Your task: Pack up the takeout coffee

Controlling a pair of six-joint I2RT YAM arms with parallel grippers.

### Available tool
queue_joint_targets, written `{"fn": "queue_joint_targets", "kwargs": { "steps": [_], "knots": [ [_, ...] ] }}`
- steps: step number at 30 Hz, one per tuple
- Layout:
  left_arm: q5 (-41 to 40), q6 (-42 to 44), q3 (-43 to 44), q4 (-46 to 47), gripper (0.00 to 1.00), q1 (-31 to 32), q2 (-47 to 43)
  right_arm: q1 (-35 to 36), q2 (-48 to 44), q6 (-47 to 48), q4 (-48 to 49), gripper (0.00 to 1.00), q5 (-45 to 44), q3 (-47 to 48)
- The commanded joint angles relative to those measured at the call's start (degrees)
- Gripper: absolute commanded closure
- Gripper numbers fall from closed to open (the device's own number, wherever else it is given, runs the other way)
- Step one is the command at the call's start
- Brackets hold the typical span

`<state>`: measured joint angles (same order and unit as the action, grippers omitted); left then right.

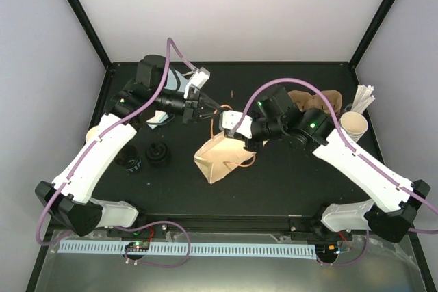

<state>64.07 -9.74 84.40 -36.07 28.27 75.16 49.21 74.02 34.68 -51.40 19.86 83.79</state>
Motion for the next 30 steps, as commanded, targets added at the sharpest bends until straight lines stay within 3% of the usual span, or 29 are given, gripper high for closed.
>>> {"fn": "queue_joint_targets", "kwargs": {
  "steps": [1,8,13,23,30],
  "knots": [
    [0.3,1.8,2.9,-1.0,0.98,0.7,0.7,0.3,-2.7,4.3,2.8,0.99,-1.1,-1.9],
    [0.5,1.6,3.2,-0.8,0.99,1.3,0.9,0.7,0.9,11.9,-2.4,0.99,-1.2,-0.8],
    [0.6,1.1,3.2,-0.3,0.98,1.8,1.6,1.4,-0.6,15.7,5.8,0.99,-7.6,-6.4],
    [1.0,0.2,3.1,1.0,0.98,1.8,3.1,4.1,-7.7,31.4,22.0,0.99,-12.1,-20.3],
    [0.3,-1.2,3.1,2.7,0.98,1.8,3.3,7.7,-10.3,32.5,23.4,0.99,-13.2,-24.7]
  ]
}}
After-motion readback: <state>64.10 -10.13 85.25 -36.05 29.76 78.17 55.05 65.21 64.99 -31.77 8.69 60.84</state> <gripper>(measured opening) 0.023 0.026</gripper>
